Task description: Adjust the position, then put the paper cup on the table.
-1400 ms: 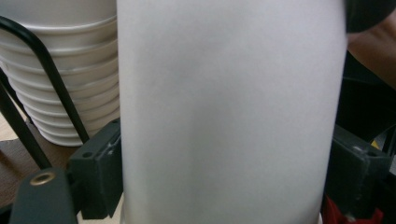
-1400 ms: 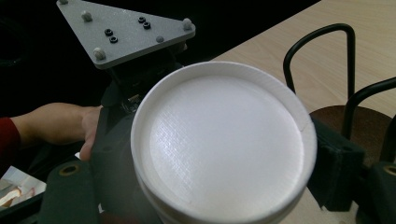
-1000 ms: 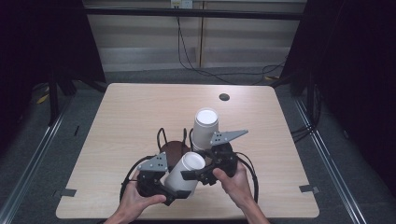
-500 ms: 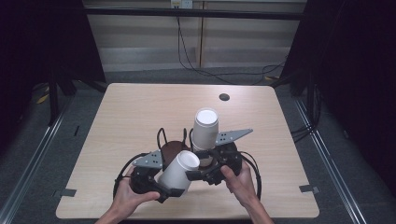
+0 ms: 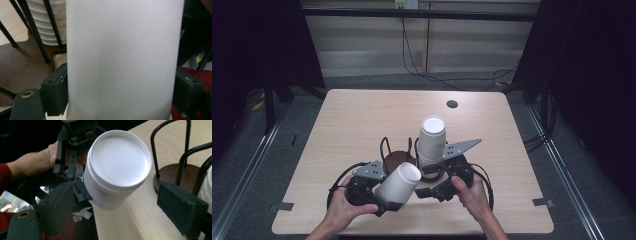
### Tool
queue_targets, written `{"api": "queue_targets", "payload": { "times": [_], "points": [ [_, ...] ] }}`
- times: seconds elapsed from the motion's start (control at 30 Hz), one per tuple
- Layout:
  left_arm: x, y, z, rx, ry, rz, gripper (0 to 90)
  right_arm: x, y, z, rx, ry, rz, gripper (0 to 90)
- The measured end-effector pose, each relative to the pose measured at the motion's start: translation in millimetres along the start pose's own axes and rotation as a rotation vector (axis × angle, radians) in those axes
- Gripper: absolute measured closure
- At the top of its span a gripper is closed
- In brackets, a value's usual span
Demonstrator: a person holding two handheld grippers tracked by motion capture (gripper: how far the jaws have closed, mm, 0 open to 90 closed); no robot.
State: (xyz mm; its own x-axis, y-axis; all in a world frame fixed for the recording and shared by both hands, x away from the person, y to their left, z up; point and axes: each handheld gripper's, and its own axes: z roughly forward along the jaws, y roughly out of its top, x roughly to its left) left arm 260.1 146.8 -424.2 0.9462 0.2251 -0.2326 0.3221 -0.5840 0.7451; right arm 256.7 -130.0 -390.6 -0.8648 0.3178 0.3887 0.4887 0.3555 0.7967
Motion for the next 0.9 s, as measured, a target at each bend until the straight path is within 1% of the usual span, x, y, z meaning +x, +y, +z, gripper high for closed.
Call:
{"api": "queue_targets", "payload": {
  "times": [0.07,0.1,0.13,0.23,0.3,0.33,0.37,0.4,0.47,0.5,0.57,0.6,0.63,0.7,0.73,0.77,0.8,0.83,0.87,0.9],
  "points": [
    [0.2,0.1,-0.2,0.008,-0.001,0.002,17.3,0.0,-0.6,-0.7,0.005,-0.030,-0.012,14.3],
    [0.5,0.4,-0.1,0.015,0.000,0.004,17.4,-0.9,-0.9,-0.9,0.008,-0.026,-0.008,14.3],
    [1.1,0.8,-0.1,0.028,0.033,-0.003,17.3,-1.5,-1.4,-1.0,0.008,-0.025,-0.005,14.3],
    [1.6,1.2,-0.8,0.038,0.029,-0.001,17.3,-2.6,-1.8,-0.7,0.019,-0.029,-0.004,14.3],
    [1.7,1.6,-2.0,0.052,0.041,0.004,17.3,-3.2,-2.5,0.2,0.035,-0.029,-0.011,14.3],
    [2.0,1.5,-3.1,0.061,0.043,0.005,17.3,-3.8,-3.6,1.9,0.059,-0.021,-0.015,14.4],
    [2.7,1.5,-3.6,0.065,0.040,0.009,17.3,-4.2,-4.3,2.5,0.066,-0.018,-0.019,14.4],
    [3.1,1.5,-3.6,0.063,0.038,0.008,17.3,-4.9,-5.0,2.8,0.071,-0.003,-0.017,14.4],
    [3.8,1.7,-2.8,0.074,0.042,0.010,17.3,-8.3,-5.6,3.8,0.076,0.044,-0.016,14.5],
    [4.0,1.4,-2.2,0.078,0.039,0.007,17.3,-9.6,-5.2,4.4,0.077,0.054,-0.014,14.5],
    [4.1,1.3,-1.7,0.087,0.040,0.006,17.3,-10.7,-4.8,6.4,0.092,0.053,-0.028,14.5],
    [3.6,1.4,-1.5,0.093,0.042,0.010,17.3,-10.4,-5.1,7.4,0.104,0.038,-0.029,14.5],
    [3.7,1.7,-1.9,0.104,0.042,0.022,17.3,-10.2,-5.8,8.3,0.111,0.034,-0.032,14.5],
    [3.1,2.3,-1.6,0.123,0.060,0.021,17.3,-10.6,-7.4,10.5,0.130,0.051,-0.029,14.5],
    [3.8,2.4,-0.8,0.122,0.048,0.019,17.3,-10.6,-8.0,11.5,0.141,0.058,-0.031,15.0],
    [3.9,2.3,0.3,0.128,0.045,0.019,17.3,-10.5,-8.3,12.5,0.157,0.069,-0.032,16.7],
    [3.5,2.5,0.7,0.144,0.054,0.023,17.3,-10.2,-8.4,13.1,0.177,0.077,-0.027,16.8],
    [3.2,2.6,1.0,0.159,0.054,0.030,17.3,-10.3,-8.6,13.9,0.184,0.075,-0.027,16.4],
    [2.5,2.6,1.4,0.160,0.045,0.030,17.3,-10.2,-8.7,14.1,0.188,0.071,-0.026,16.2],
    [2.3,3.2,0.7,0.173,0.039,0.038,17.3,-10.1,-8.8,14.4,0.195,0.068,-0.021,15.9]
  ]
}}
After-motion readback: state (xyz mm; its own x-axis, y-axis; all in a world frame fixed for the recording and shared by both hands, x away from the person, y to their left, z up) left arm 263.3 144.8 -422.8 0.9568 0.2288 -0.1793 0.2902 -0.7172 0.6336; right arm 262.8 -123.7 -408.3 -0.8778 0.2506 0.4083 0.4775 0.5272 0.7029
